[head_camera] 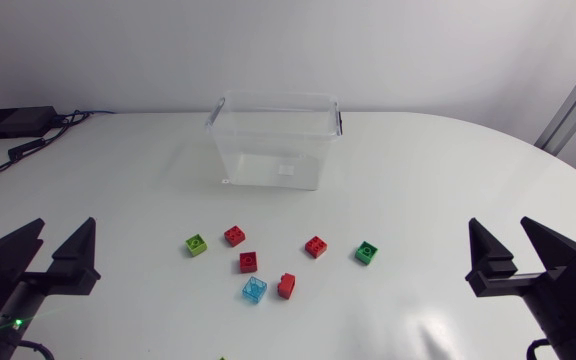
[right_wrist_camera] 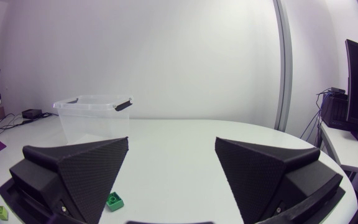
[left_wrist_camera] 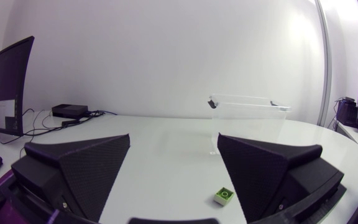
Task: Place the duplo bricks in the container
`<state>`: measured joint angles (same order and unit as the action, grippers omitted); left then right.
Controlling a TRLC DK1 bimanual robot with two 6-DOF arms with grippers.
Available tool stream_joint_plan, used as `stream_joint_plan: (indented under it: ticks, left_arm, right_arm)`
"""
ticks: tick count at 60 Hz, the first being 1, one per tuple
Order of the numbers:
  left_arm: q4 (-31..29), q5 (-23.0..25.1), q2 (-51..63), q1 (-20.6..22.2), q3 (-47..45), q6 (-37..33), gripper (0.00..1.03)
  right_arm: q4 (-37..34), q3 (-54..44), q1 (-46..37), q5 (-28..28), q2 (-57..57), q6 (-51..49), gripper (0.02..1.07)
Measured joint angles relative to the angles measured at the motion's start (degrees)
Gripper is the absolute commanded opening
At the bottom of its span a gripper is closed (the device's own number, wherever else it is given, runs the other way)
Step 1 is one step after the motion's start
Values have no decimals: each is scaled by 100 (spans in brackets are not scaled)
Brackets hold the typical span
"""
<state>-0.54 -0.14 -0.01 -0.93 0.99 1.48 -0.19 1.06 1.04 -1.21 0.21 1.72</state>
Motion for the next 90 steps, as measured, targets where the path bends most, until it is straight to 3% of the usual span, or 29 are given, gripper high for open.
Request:
stream_joint_plan:
  ticks: [42,55,75,90]
  left_arm:
    - [-4,0,0,133,9,-2,98]
    - [-50,0,68,140,470,-61,98]
    - [-317,0,1283,411,1687,-59,98]
    - [-769,2,2889,417,2411,-57,96]
  right_arm:
    - [2,0,11,-7,0,0,103]
    - [22,57,55,-31,0,0,103]
    - [22,874,92,-146,935,2,103]
    - [-122,1659,118,-372,2282,0,103]
